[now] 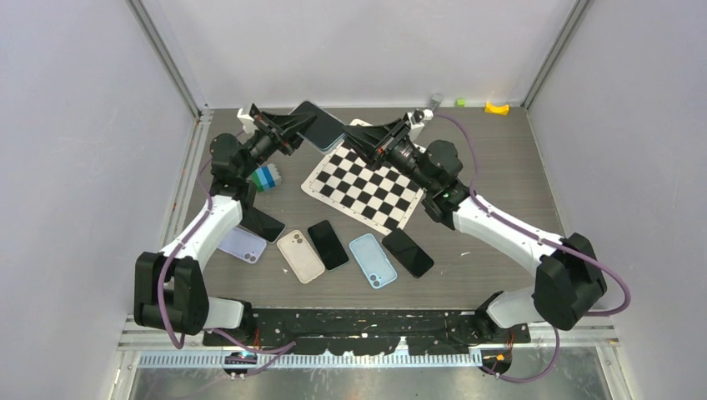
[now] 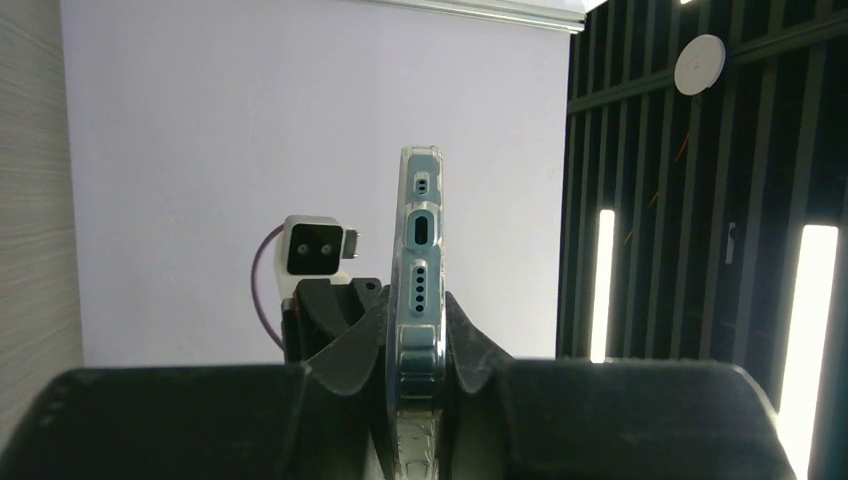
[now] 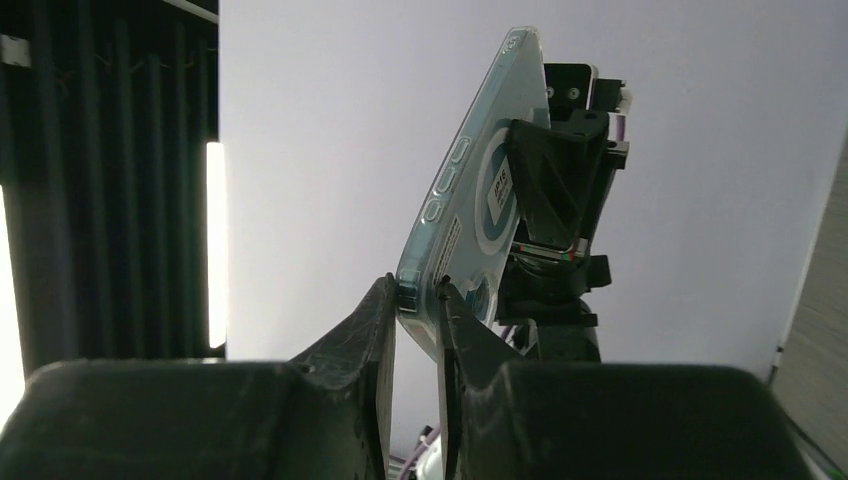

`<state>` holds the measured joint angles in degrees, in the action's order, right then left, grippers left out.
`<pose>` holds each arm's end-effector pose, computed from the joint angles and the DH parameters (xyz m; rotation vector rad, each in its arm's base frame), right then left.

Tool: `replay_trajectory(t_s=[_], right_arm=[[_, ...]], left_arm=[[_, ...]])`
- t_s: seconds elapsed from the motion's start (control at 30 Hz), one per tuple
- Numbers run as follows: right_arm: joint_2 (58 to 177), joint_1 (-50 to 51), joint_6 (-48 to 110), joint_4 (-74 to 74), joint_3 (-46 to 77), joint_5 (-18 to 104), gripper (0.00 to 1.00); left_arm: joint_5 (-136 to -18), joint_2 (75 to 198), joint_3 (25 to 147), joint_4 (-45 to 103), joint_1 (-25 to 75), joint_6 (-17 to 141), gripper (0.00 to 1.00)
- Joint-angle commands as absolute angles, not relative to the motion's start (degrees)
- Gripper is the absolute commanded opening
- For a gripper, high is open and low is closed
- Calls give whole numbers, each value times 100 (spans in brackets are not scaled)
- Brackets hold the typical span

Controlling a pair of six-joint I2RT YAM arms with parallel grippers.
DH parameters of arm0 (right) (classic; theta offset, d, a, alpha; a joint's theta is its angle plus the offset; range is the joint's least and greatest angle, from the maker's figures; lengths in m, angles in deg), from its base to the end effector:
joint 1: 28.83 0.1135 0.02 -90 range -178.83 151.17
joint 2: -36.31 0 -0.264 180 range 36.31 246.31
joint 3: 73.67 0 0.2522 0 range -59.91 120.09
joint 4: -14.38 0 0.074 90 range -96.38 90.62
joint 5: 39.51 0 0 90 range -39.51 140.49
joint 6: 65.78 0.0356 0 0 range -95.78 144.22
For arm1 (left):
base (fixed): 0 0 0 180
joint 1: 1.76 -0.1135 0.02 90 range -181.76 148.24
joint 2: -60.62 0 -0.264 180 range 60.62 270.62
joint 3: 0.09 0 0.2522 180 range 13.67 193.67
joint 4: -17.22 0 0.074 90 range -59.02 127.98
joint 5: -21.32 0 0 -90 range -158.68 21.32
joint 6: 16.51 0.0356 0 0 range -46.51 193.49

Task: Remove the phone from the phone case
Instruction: Remove the phone case from the phone.

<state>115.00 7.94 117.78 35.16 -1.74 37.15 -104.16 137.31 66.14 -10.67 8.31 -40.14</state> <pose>0.2547 0.2006 0.3690 0.5682 1.5715 2.0016 0.2972 -0.0738 0.3555 -0.8117 1.5116 -2.1264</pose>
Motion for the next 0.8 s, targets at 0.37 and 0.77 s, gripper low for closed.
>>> replay_trajectory(t_s=[0.37, 0.77], right_arm=[[12715, 745, 14299, 6105, -793, 4020, 1], [13100, 809, 14839, 6346, -618, 3936, 1]], left_arm=[[-9905, 13266, 6737, -2891, 853, -5465, 0], [-9567, 13301, 6739, -3257, 853, -5492, 0]])
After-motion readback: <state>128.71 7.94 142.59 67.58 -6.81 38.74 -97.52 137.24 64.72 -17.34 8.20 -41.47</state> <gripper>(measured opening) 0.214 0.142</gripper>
